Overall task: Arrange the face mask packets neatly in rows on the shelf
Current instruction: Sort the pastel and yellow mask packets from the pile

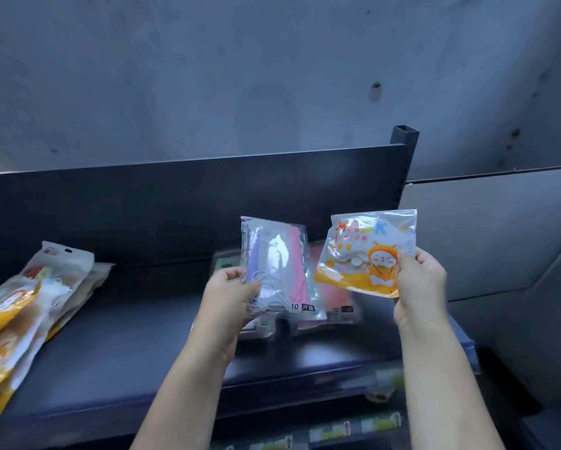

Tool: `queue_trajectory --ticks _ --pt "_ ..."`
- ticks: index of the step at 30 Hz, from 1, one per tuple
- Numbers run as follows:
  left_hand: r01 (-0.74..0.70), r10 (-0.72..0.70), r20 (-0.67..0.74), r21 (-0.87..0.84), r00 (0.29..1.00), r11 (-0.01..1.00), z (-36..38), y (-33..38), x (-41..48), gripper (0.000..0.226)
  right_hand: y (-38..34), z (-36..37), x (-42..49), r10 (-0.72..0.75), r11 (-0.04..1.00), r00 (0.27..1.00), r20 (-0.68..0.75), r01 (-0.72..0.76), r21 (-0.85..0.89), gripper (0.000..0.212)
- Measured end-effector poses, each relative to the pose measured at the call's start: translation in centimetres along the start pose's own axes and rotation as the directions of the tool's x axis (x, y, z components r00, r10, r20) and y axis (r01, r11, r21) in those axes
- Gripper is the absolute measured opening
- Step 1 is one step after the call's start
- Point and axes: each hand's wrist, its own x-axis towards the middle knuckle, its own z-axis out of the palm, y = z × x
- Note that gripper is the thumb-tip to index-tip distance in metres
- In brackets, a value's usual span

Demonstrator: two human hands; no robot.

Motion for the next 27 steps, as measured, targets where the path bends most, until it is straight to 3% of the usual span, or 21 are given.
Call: queue_trajectory --ticks 3,7,10,12,15,21,27 --pt "0.007 -0.007 0.005 0.046 1.0 0.999 4.8 -1.1 0.1 0.021 -0.9 -2.7 3.5 0.004 1.0 1.0 -0.006 -0.004 0.03 0.02" --pt "-0.003 0.013 -0.11 0.092 0.994 0.996 9.2 -2.3 0.2 0.018 -1.3 -4.6 6.9 0.043 0.999 0.999 0.033 -0.044 0.03 0.024" --pt "-0.042 0.139 -0.243 0.363 0.96 0.931 10.6 -3.5 0.2 0.025 -1.4 -5.0 8.6 0.071 0.997 0.993 0.099 -0.074 0.028 0.022" --pt "-0.058 0.236 -0.279 0.525 0.931 0.849 11.2 -4.0 -0.2 0.044 -1.4 -5.2 9.4 0.092 0.995 0.987 0.135 -0.094 0.01 0.022" --pt "-0.081 0.323 -0.305 0.603 0.896 0.793 11.9 -4.3 -0.4 0.055 -1.5 -5.6 10.0 0.118 0.993 0.978 0.17 -0.114 -0.033 0.023" --pt "-0.075 0.455 -0.285 0.776 0.844 0.626 13.3 -4.8 -0.4 0.049 -1.5 -5.8 11.0 0.156 0.987 0.963 0.219 -0.143 -0.076 0.023" --pt "-0.049 0.379 -0.188 0.844 0.906 0.535 14.2 -4.4 -0.2 0.037 -1.5 -6.5 11.7 0.171 0.983 0.957 0.233 -0.151 -0.1 0.022"
